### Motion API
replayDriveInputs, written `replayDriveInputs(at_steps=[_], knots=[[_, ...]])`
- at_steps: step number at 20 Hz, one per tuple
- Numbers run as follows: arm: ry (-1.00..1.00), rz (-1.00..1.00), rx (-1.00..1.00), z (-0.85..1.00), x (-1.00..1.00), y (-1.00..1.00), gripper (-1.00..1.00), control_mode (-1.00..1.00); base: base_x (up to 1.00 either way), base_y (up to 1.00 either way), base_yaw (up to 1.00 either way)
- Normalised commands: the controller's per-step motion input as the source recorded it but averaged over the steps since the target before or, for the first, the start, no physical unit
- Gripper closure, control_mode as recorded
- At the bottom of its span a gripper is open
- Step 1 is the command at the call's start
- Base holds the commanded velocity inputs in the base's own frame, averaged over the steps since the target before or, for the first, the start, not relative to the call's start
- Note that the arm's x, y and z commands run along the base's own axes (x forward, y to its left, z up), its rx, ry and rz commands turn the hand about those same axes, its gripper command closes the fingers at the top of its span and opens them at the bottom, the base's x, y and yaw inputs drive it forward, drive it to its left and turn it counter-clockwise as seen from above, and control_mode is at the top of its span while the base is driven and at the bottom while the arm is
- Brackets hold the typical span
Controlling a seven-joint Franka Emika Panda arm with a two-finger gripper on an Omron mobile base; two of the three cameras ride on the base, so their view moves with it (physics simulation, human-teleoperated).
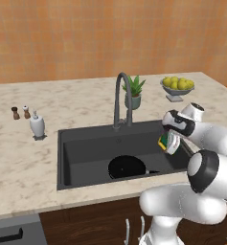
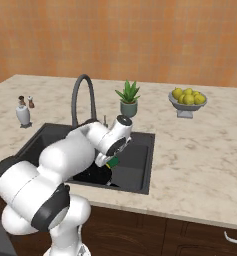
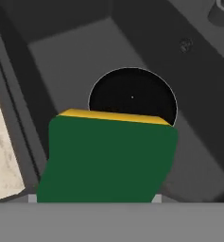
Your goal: Pick the pan and sponge and place them into the sink. Then turn on the water.
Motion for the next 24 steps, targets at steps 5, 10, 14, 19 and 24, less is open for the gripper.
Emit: replayDriveInputs(at_steps=[5,10,14,19,24], knots=[[0.15,0.39,0.18,-0.02,0.72,0.28,1.0,-1.0,0.0,0.0,0.0],[0.08,0.11,0.11,-0.49,0.52,0.3,1.0,-1.0,0.0,0.0,0.0],[0.01,0.0,0.14,-0.75,0.26,0.06,1.0,-1.0,0.0,0.0,0.0],[0.0,0.0,0.13,-0.67,0.09,0.03,1.0,-1.0,0.0,0.0,0.0],[0.0,0.0,0.05,-0.72,0.25,0.22,1.0,-1.0,0.0,0.0,0.0]])
